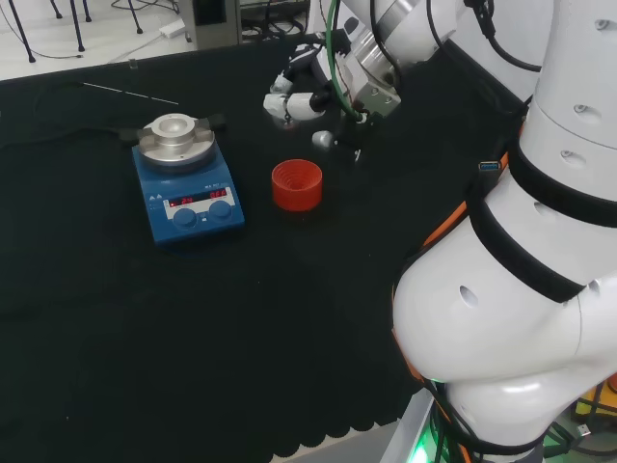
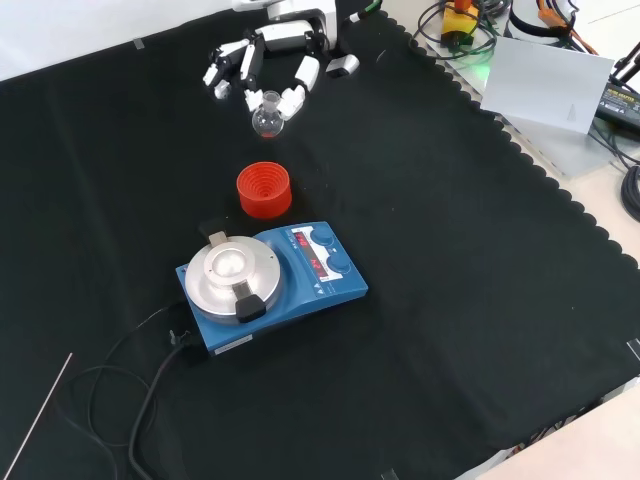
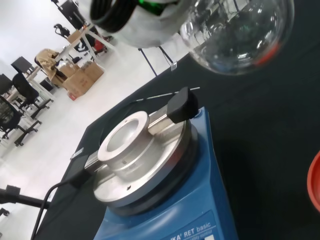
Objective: Place the round-bottom flask on the heater.
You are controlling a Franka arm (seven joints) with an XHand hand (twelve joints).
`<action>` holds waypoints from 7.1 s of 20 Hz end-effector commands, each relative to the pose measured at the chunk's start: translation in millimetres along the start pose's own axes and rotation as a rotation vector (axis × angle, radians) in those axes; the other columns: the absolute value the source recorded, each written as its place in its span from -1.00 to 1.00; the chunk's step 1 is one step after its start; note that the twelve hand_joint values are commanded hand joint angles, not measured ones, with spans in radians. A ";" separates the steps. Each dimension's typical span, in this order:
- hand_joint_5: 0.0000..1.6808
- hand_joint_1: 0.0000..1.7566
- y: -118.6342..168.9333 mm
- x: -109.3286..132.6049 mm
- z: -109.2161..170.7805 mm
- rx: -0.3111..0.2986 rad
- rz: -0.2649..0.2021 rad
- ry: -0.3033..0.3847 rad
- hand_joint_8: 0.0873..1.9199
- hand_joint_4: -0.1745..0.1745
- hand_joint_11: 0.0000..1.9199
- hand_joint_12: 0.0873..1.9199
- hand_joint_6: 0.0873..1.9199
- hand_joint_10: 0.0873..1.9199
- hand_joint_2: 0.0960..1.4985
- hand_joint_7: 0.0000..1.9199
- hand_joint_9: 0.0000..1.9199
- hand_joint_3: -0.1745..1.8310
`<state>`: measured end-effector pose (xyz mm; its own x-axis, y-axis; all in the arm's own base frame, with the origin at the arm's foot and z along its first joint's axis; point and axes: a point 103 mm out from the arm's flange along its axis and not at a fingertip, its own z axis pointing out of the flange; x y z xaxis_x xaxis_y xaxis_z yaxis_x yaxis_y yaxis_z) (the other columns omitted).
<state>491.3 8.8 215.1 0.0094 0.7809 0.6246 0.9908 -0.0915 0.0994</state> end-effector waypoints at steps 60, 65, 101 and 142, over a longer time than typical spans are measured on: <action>0.44 0.25 140.3 103.8 143.2 0.291 -0.136 0.019 -0.53 1.00 -1.00 0.37 -0.30 -0.48 -0.06 -0.70 -0.49 -0.30; 0.44 0.25 144.7 95.8 142.8 0.290 -0.133 0.041 -0.53 1.00 -1.00 0.37 -0.29 -0.48 -0.06 -0.70 -0.49 -0.30; 0.44 0.25 143.8 59.4 163.5 0.317 -0.083 0.071 -0.52 1.00 -1.00 0.38 -0.29 -0.48 -0.07 -0.69 -0.48 -0.29; -0.48 0.02 99.2 60.8 79.1 0.207 -0.132 0.174 -0.54 0.04 -1.00 0.15 -0.66 -0.42 -0.40 -0.82 -0.65 -0.23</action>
<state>615.3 111.7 186.7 -0.1307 0.6525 0.7464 0.9835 0.1802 0.0147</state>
